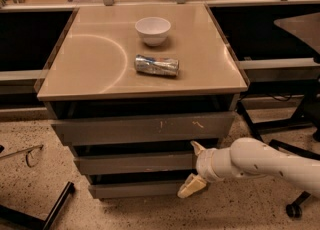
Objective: Open middle drawer
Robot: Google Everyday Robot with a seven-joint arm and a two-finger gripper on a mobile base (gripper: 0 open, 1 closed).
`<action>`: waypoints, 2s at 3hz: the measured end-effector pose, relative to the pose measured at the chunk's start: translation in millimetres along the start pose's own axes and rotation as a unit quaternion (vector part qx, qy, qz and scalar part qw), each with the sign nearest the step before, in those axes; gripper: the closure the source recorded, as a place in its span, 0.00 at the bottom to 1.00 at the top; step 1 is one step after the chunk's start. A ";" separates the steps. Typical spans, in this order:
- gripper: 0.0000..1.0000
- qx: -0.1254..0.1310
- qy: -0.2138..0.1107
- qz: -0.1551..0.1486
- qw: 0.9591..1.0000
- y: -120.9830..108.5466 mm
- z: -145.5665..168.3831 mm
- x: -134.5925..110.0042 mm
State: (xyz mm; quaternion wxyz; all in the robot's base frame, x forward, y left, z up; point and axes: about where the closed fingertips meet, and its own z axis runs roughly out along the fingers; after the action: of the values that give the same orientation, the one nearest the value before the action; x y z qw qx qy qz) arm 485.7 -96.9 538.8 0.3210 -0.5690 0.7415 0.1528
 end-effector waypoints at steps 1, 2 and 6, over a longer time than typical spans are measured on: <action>0.00 -0.003 0.001 -0.003 1.000 0.6 3.2 -2.1; 0.00 -0.011 0.003 -0.010 1.000 4.4 21.8 -0.7; 0.00 0.048 0.002 -0.006 0.999 -22.2 114.9 33.3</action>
Offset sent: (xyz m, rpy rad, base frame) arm 0.0061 0.0265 -0.0361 -0.0202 0.0074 0.0470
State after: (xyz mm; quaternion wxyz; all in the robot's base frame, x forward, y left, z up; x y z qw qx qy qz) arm 536.5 -60.4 434.4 0.3480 -0.5577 0.7449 0.1138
